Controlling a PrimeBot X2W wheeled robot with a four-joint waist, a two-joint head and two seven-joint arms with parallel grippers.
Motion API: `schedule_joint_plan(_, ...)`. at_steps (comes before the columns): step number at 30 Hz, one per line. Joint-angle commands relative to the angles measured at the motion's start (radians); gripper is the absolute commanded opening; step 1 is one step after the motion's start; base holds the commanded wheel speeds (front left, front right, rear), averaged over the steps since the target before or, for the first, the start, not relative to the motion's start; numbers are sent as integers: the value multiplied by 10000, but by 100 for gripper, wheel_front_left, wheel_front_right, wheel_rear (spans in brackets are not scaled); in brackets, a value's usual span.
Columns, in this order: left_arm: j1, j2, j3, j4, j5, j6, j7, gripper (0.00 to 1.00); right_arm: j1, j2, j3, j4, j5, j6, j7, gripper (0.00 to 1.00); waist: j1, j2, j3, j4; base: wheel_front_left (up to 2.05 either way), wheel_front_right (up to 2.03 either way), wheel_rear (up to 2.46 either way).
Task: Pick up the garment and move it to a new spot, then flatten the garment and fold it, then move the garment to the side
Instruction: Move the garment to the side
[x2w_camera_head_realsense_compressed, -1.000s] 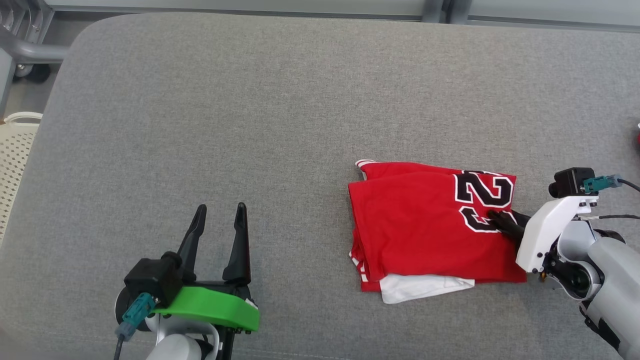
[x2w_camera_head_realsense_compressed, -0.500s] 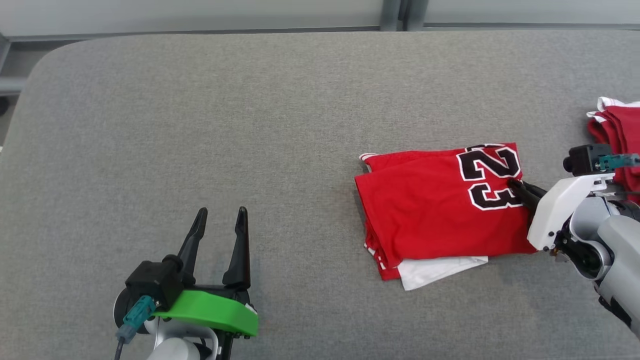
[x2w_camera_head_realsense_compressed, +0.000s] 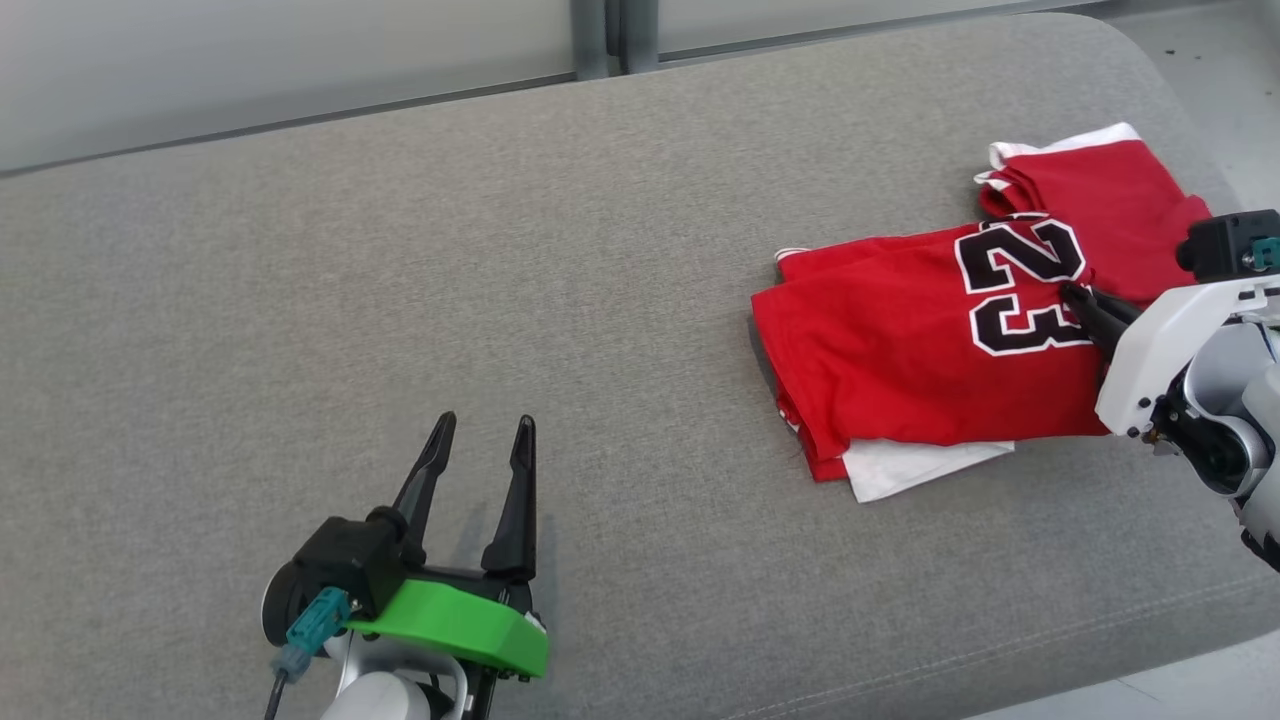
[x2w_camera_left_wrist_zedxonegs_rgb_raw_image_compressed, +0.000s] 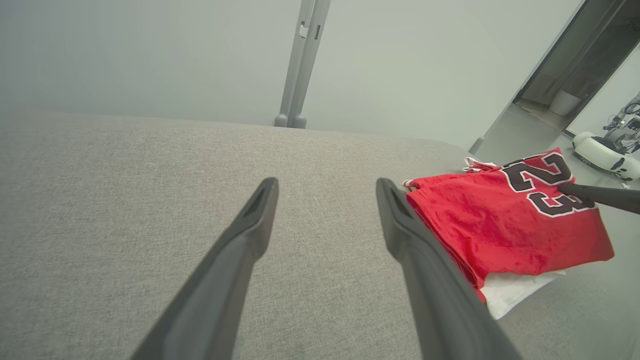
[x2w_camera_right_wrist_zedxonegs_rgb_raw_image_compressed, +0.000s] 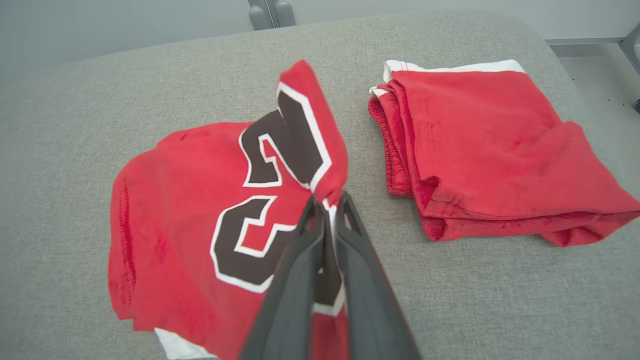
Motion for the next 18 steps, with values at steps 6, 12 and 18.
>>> schedule_joint_plan(6, -298, -95, -130, 171, 152, -144, -74, 100, -425, -115, 78, 110, -78, -5, -147, 0, 0, -1, 89, -1138, 0, 0, 0)
schedule_joint_plan(12, -399, -169, -170, 259, 188, -188, -89, 100, -620, -156, 104, 263, -103, -3, -211, 0, 0, -1, 109, -1097, 0, 0, 0)
schedule_joint_plan(18, -307, -158, -65, 284, 225, -211, -117, 100, -766, -17, 101, 364, -132, -5, -256, 0, 0, -1, -21, -783, 0, 0, 0)
